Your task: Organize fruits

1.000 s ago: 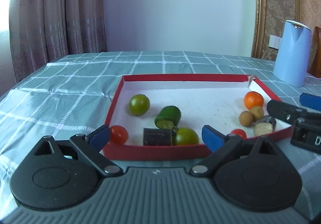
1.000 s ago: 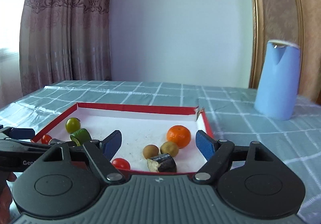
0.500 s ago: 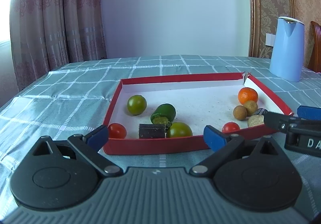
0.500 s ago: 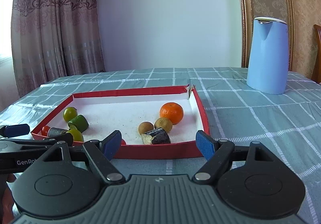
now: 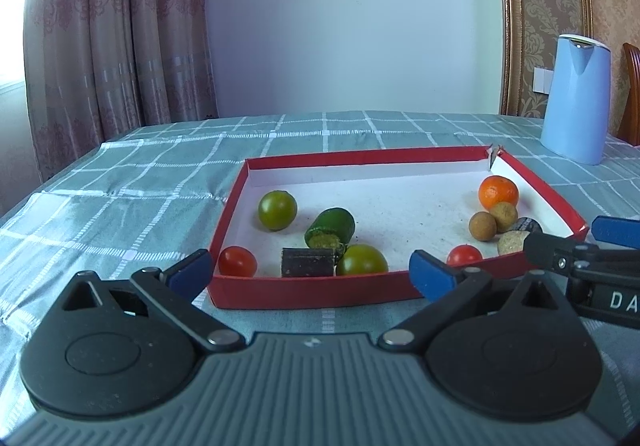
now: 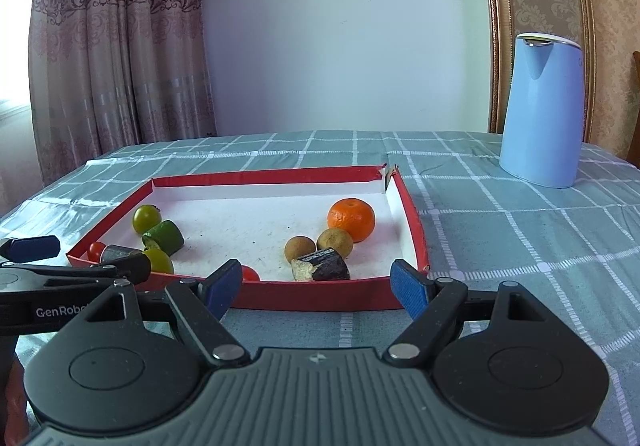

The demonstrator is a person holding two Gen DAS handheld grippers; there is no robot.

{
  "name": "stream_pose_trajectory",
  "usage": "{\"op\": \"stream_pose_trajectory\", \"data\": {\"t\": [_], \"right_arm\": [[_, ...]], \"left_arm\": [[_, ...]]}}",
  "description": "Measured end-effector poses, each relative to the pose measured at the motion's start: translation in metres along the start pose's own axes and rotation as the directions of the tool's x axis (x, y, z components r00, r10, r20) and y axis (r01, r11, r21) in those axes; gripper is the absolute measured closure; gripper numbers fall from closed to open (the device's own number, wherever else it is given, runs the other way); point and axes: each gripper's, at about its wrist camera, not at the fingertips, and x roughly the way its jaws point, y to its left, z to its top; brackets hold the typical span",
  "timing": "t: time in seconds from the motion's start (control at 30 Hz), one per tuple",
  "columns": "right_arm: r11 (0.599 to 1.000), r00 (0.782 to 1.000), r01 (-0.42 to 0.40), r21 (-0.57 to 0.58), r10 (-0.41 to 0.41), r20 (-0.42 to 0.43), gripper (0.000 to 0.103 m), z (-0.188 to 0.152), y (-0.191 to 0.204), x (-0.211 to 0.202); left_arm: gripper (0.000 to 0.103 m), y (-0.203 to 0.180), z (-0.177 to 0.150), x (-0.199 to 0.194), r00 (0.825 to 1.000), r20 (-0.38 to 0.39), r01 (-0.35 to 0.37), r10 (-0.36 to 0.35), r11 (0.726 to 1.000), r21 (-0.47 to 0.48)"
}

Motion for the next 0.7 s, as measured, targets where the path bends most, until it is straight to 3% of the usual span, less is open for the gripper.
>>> {"op": "stream_pose_trajectory", "data": {"t": [0.33, 0.7], "right_arm": [[1.0, 1.0, -0.008, -0.001, 0.008, 0.001, 0.022, 0.0, 0.001, -0.001], [1.0, 1.0, -0.014, -0.014, 0.014, -0.004, 0.022, -0.001, 0.003, -0.001]], "left_arm": [[0.0, 0.003, 0.0, 0.0, 1.0, -0.003, -0.026, 0.026, 0.999, -0.021], [0.0, 0.008, 0.001, -0.003, 1.0, 0.0, -0.004, 0.004, 0.999, -0.049]]}}
